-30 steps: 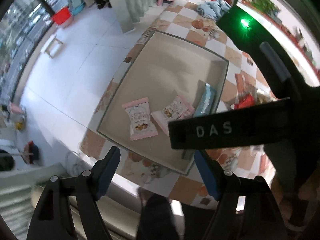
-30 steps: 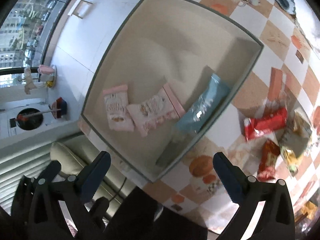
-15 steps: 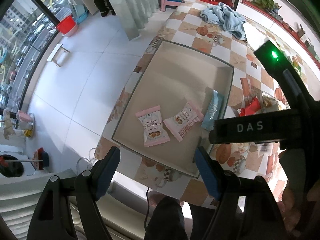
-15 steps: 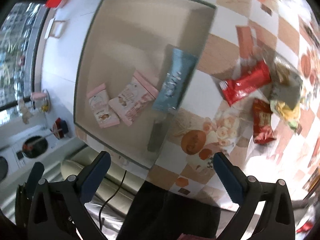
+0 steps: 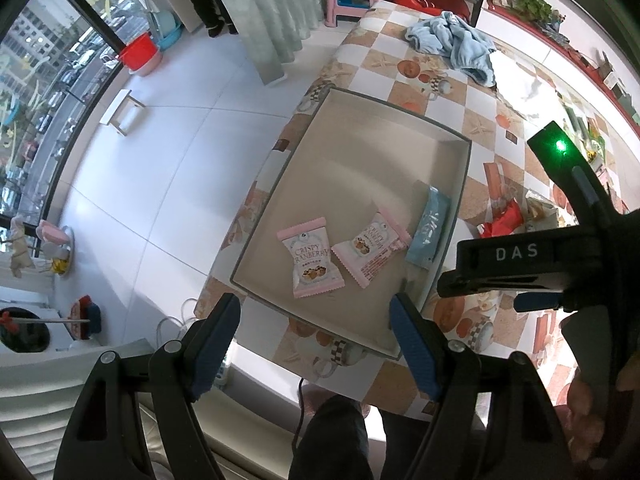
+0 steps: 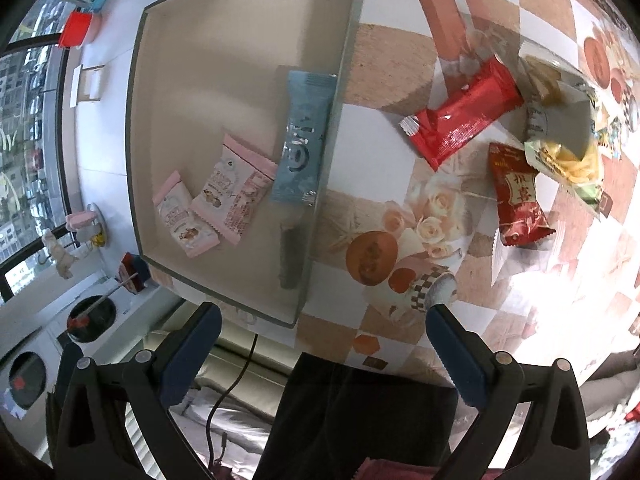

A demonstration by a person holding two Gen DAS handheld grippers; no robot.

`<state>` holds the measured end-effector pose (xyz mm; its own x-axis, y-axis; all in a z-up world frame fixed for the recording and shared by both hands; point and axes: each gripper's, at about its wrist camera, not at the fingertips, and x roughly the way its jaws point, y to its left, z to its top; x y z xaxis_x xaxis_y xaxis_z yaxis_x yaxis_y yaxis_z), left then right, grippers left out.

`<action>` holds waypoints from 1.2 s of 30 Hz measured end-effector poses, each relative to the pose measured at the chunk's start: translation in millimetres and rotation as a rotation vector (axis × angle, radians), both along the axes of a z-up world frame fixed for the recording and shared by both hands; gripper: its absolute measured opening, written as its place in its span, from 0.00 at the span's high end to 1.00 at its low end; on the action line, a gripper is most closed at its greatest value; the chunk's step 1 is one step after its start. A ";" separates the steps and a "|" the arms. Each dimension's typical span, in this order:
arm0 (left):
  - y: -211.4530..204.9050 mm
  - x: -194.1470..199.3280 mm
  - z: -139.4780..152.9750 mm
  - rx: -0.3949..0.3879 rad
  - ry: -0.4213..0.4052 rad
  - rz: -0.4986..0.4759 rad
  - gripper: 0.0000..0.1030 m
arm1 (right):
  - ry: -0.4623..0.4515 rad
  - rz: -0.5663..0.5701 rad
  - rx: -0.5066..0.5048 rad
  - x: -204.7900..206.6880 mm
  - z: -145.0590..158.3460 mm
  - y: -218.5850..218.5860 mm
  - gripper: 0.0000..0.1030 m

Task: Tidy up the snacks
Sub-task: 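Withdraw both open tools from the tray toward the remaining snacks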

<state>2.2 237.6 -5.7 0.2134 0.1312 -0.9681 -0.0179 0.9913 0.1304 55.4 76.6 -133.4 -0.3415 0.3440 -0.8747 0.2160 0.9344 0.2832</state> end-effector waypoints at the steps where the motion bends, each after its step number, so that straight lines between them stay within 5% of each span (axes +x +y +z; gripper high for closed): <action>1: 0.4 -0.3 0.6 0.000 -0.001 0.002 0.22 | 0.004 -0.003 0.001 -0.5 -0.4 -0.8 0.00; 24: 11.4 -21.4 5.0 -0.029 -0.023 0.075 0.22 | 0.035 -0.016 -0.018 -17.7 -5.7 -5.0 0.00; 36: 5.1 -18.3 11.4 -0.075 -0.070 0.011 0.22 | -0.009 -0.107 -0.056 -25.2 8.0 -30.3 0.00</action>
<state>-16.1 242.7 5.7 0.2796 0.0618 -0.9581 -0.0356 0.9979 0.0540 30.2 46.4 -125.4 -0.2978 0.3282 -0.8964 0.3132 0.9206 0.2331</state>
